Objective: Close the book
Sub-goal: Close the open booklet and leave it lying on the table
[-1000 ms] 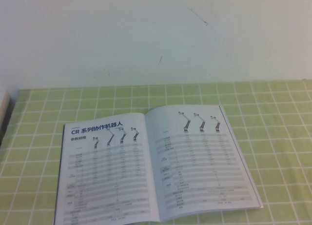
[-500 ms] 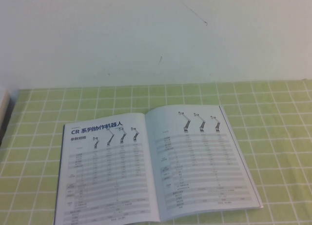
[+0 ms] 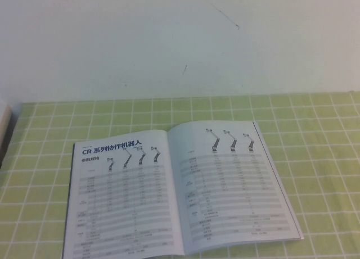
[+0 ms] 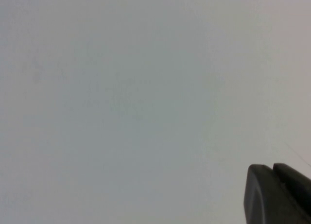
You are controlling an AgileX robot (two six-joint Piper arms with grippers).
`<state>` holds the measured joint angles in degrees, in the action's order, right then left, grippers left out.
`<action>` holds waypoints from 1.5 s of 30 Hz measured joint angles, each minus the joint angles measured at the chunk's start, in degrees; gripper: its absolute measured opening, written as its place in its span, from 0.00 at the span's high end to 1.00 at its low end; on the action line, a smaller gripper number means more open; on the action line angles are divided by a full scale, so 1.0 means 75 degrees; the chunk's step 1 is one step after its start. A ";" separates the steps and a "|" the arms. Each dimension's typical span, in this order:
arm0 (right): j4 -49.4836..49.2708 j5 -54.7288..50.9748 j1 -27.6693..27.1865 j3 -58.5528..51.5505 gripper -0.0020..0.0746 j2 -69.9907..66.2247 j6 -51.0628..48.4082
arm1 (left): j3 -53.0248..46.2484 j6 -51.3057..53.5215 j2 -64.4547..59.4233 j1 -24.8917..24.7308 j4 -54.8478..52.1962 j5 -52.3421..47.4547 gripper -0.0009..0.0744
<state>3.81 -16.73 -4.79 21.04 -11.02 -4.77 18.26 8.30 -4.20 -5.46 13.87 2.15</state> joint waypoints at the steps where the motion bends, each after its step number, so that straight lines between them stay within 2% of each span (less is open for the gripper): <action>1: 0.0034 -0.0310 0.0000 0.0241 0.98 -0.0333 -0.0047 | 0.0263 0.0011 -0.0249 0.0000 0.0000 -0.0287 0.99; 6: 0.0031 -0.1047 0.0000 0.1040 0.98 -0.1789 -0.0217 | 0.1178 0.0148 -0.1561 0.0000 -0.0051 -0.1385 0.99; 15: 0.0031 -0.0839 0.0000 0.1160 0.98 -0.3155 -0.0269 | 0.0916 0.0149 -0.3735 0.0000 0.0278 -0.2216 0.99; 23: -0.0032 -0.1203 0.0000 0.1444 0.98 -0.4776 -0.0926 | 0.1583 0.0295 -0.6145 0.0000 0.0604 -0.4259 0.99; 26: -0.0603 -0.1922 0.0000 0.1921 0.98 -0.5622 -0.1514 | 0.2023 0.0434 -0.7091 0.0000 0.0650 -0.4653 0.99; 31: -0.3012 -0.2712 0.0031 0.2847 0.98 -0.7428 -0.3776 | 0.2569 0.0816 -0.8546 0.0000 0.0955 -0.4522 0.99; 34: -0.4385 -0.2766 0.0508 0.3224 0.98 -0.8668 -0.5198 | 0.2749 0.1080 -0.9284 -0.0017 0.1472 -0.4119 0.99; 37: -0.4971 -0.2606 0.1346 0.3629 0.98 -0.9779 -0.6087 | 0.2951 0.1270 -1.0073 -0.0164 0.1667 -0.3913 0.99; 41: -0.5028 -0.2076 0.2330 0.4401 0.98 -1.1071 -0.6360 | 0.3269 0.1365 -1.0779 -0.0371 0.1574 -0.3868 0.99; 45: -0.5040 -0.1745 0.2890 0.5131 0.98 -1.2101 -0.6412 | 0.3527 0.1026 -1.1002 -0.0394 0.0944 -0.3714 0.99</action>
<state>-33.99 -29.82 16.89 59.52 -101.78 -52.86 44.72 16.00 -86.72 -8.42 20.96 -25.70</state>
